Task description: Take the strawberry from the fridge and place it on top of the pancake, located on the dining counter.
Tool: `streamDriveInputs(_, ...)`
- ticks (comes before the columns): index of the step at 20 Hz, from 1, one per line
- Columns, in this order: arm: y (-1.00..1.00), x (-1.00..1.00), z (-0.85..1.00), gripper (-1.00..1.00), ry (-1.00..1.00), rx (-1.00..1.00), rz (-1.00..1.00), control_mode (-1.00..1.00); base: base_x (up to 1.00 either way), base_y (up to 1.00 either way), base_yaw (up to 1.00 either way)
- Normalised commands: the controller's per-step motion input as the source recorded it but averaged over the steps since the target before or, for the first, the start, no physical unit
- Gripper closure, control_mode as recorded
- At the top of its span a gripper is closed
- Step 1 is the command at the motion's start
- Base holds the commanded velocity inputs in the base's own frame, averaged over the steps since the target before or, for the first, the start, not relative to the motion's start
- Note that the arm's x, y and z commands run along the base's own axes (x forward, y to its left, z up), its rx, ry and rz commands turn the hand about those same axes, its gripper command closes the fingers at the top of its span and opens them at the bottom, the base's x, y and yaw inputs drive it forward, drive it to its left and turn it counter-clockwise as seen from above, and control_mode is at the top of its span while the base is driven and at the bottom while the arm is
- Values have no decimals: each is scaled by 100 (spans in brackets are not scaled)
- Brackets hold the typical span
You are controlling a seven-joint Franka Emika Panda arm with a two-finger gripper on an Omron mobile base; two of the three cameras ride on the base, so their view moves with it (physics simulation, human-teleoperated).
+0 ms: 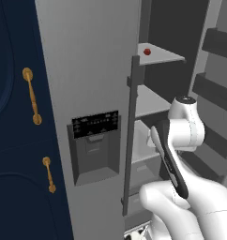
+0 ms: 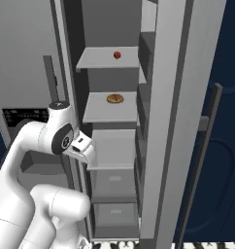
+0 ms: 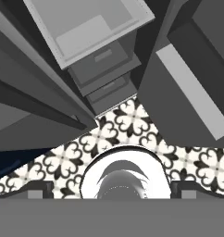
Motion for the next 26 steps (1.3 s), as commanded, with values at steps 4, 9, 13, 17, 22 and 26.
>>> streamDriveInputs(4,0,0,0,-100,0,0,0,100,39,-34,8)
streamDriveInputs(9,0,0,0,-100,0,0,0,100,26,-38,7)
streamDriveInputs(13,0,0,0,-100,0,0,0,100,46,-29,6)
streamDriveInputs(17,0,0,0,-100,0,0,0,100,62,-12,6)
streamDriveInputs(22,0,0,0,-100,0,0,0,100,38,-8,5)
streamDriveInputs(26,0,0,0,-100,0,0,0,100,4,-30,12)
